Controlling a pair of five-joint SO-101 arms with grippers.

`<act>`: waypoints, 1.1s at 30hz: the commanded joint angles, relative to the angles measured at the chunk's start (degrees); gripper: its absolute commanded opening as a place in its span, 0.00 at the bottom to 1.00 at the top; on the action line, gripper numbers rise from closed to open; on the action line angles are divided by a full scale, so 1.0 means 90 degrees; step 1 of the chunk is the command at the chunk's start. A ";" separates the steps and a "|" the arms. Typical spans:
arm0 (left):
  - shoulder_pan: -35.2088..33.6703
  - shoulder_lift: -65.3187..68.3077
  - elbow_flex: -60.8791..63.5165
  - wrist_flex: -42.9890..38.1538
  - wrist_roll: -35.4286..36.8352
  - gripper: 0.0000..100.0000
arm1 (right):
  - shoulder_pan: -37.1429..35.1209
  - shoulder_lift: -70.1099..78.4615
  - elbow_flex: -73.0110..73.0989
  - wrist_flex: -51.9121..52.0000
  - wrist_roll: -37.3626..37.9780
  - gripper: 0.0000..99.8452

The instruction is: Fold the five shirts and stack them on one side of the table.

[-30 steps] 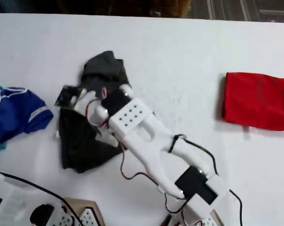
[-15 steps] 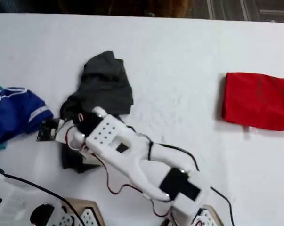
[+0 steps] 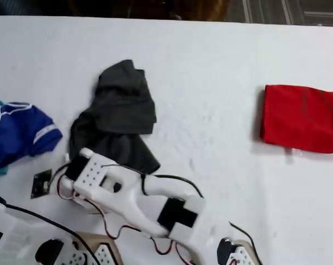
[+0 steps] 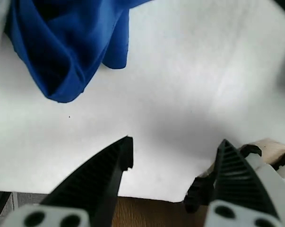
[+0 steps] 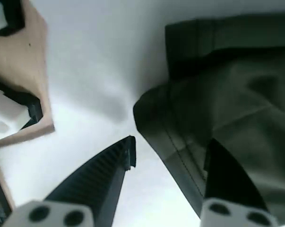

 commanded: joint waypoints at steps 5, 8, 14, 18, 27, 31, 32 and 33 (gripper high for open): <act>0.0039 -0.0313 -0.0054 -0.0020 -0.0039 0.29 | 0.0005 0.0845 -0.1885 0.0845 0.0039 0.24; 0.0029 -0.0332 -0.0054 -0.0020 -0.0039 0.29 | 0.0005 0.1421 -0.2491 0.1118 0.0039 0.24; 0.0020 -0.0352 -0.0054 -0.0020 -0.0039 0.29 | 0.0024 0.2388 -0.3937 0.1900 0.0039 0.17; 0.0020 -0.0352 -0.0063 -0.0020 -0.0039 0.29 | 0.0190 0.2574 -0.4278 0.1900 -0.0147 0.03; -0.0078 -0.0352 -0.0073 -0.0020 -0.0039 0.29 | 0.1118 0.2046 -0.4278 0.1919 -0.0352 0.02; -0.0068 -0.0352 -0.0073 -0.0020 -0.0039 0.29 | 0.1773 0.1040 -0.4269 0.1919 -0.0352 0.02; -0.0068 -0.0352 -0.0073 -0.0020 -0.0039 0.29 | 0.1978 0.0757 -0.4269 0.1919 -0.0352 0.02; -0.0059 -0.0352 -0.0073 -0.0020 -0.0039 0.29 | 0.2193 0.0474 -0.4269 0.1919 -0.0352 0.02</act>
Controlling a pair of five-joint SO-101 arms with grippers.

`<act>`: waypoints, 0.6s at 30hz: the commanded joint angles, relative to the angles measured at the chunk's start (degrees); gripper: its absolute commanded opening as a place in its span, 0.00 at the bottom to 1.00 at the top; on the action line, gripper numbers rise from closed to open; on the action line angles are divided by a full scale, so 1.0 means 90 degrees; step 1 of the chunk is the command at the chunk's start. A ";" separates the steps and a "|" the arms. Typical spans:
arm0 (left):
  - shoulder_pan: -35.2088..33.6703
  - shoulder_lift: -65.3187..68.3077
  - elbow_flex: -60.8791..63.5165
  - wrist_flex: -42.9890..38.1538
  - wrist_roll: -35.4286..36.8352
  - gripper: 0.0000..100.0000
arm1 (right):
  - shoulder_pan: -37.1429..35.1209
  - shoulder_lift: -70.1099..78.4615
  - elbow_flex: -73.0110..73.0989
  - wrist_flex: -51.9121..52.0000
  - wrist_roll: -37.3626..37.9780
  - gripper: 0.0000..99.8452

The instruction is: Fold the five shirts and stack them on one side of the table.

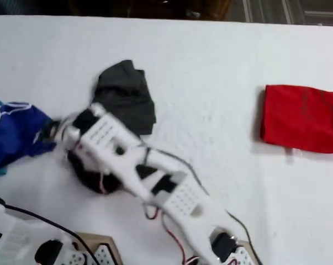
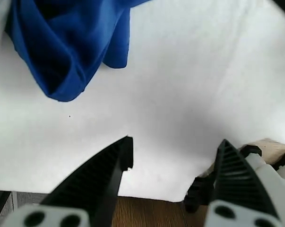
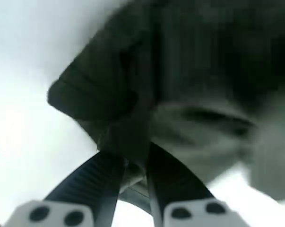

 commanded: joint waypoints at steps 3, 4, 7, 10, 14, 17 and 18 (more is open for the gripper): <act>-0.0010 -0.0352 -0.0073 -0.0020 -0.0039 0.29 | 0.1187 -0.2027 -0.0147 0.0171 -0.0059 0.02; 0.0000 -0.0352 -0.0073 -0.0020 -0.0039 0.29 | 0.1421 -0.2310 -0.0147 0.0171 -0.0059 0.02; 0.0107 -0.0352 -0.0073 0.0000 -0.0039 0.29 | 0.2115 -0.3092 -0.0068 0.0171 -0.0059 0.02; 0.0283 -0.0352 -0.0073 0.0029 0.0000 0.29 | 0.2681 -0.3814 0.0381 0.0171 -0.0049 0.02; 0.0567 -0.0361 -0.0073 0.0049 0.0020 0.29 | 0.3433 -0.4596 0.1201 0.0171 -0.0049 0.02; 0.0742 -0.0361 -0.0073 0.0049 0.0020 0.29 | 0.4127 -0.5133 0.1875 0.0171 -0.0059 0.02; 0.0811 -0.0361 -0.0073 0.0049 0.0029 0.29 | 0.4371 -0.5319 0.2090 0.0171 -0.0059 0.02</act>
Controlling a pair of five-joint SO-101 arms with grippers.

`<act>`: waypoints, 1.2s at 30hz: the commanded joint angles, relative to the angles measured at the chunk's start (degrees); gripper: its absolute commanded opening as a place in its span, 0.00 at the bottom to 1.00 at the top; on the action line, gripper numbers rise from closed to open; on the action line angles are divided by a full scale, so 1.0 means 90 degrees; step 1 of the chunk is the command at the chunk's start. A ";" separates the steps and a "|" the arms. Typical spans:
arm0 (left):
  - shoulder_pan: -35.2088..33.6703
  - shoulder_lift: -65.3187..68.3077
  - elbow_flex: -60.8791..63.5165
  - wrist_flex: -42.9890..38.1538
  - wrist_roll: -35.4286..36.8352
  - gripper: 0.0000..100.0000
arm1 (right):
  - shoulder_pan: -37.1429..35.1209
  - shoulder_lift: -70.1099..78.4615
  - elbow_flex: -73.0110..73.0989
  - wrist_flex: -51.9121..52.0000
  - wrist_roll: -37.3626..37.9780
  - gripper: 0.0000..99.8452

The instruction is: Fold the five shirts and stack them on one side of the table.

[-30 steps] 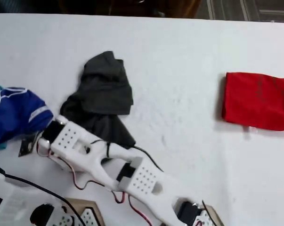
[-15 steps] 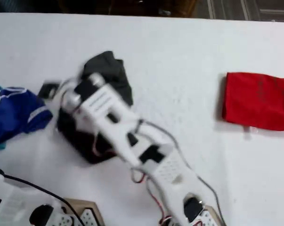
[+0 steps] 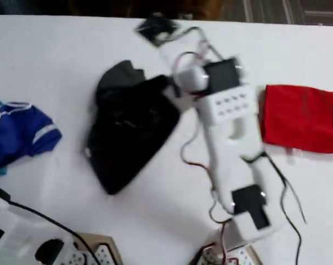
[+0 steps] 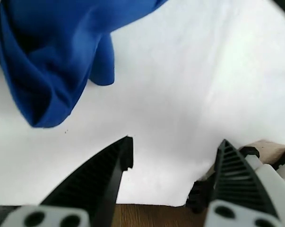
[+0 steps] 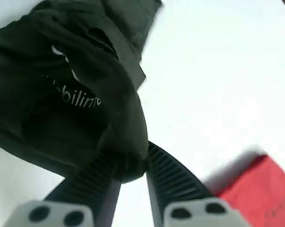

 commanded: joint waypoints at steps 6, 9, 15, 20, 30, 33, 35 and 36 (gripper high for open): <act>0.0869 -0.0361 -0.0200 0.0137 0.0527 0.29 | 0.2105 -0.1578 0.2071 0.0151 -0.0488 0.02; 0.1553 -0.0361 -0.0679 0.0381 0.0801 0.29 | 0.2525 -0.1705 0.3282 0.0103 -0.0596 0.02; 0.2882 -0.0361 -0.1832 0.0537 0.1739 0.29 | 0.3687 -0.1763 0.4493 -0.0855 -0.0615 0.02; 0.3214 -0.0352 -0.1919 0.0537 0.1778 0.29 | 0.4703 -0.1705 0.4532 -0.1724 -0.0586 0.02; 0.2755 -0.0361 -0.1919 0.0537 0.1729 0.29 | 0.4029 -0.1714 0.3976 -0.1656 0.0029 0.07; 0.2452 -0.0361 -0.1919 0.0537 0.1446 0.29 | 0.3746 -0.1714 0.3497 -0.1421 0.0127 0.18; 0.2208 -0.0361 -0.1919 0.0537 0.1270 0.29 | 0.3443 -0.1714 0.3165 -0.1187 0.0274 0.24; 0.2090 -0.0361 -0.1919 0.0537 0.1221 0.29 | 0.3277 -0.1714 0.2999 -0.1070 0.0264 0.26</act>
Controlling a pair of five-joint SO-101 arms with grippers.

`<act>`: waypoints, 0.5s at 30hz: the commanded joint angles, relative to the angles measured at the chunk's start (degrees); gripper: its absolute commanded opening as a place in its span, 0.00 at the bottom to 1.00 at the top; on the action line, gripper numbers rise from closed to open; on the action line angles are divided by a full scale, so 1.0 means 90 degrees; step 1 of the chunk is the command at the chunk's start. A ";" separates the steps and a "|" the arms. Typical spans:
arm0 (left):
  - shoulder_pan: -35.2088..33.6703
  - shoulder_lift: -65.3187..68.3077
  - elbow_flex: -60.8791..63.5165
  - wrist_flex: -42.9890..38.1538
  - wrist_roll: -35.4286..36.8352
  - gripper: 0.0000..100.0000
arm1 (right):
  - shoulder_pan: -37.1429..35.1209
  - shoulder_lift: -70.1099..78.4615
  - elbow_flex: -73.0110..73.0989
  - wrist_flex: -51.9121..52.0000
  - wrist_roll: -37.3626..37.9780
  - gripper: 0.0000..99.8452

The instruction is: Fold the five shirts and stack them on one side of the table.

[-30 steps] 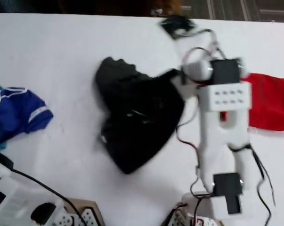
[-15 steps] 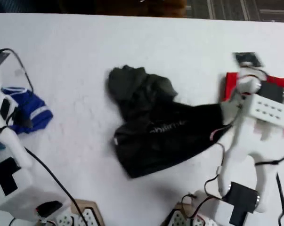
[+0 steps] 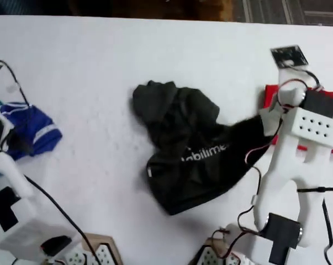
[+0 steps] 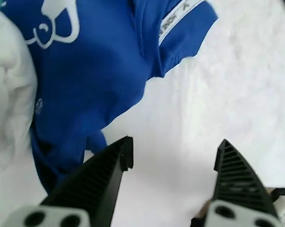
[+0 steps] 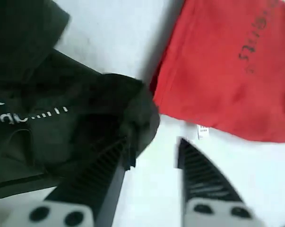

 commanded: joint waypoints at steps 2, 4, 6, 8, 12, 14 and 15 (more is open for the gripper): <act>-0.0576 -0.0352 -0.0230 0.0098 -0.0322 0.29 | -0.0796 -0.0269 -0.0830 0.0386 -0.0088 0.26; -0.0772 -0.0352 -0.0230 0.0098 -0.0440 0.29 | -0.1304 -0.0259 -0.0908 0.0347 -0.0293 0.25; -0.0947 -0.0332 -0.0220 0.0098 -0.0479 0.29 | -0.1880 -0.0151 -0.0840 0.0220 -0.0606 0.25; -0.1104 -0.0322 -0.0171 0.0098 -0.0479 0.29 | -0.2379 0.0220 -0.0703 -0.0063 -0.0908 0.25; -0.1250 -0.0352 0.0425 0.0098 -0.0488 0.29 | -0.2896 0.1597 -0.0664 -0.0845 -0.1319 0.25; -0.1319 -0.0352 0.0737 0.0098 -0.0498 0.29 | -0.2965 0.2339 -0.0977 -0.0991 -0.1426 0.25; -0.1358 -0.0352 0.0855 0.0098 -0.0498 0.29 | -0.2965 0.2691 -0.1192 -0.1001 -0.1485 0.25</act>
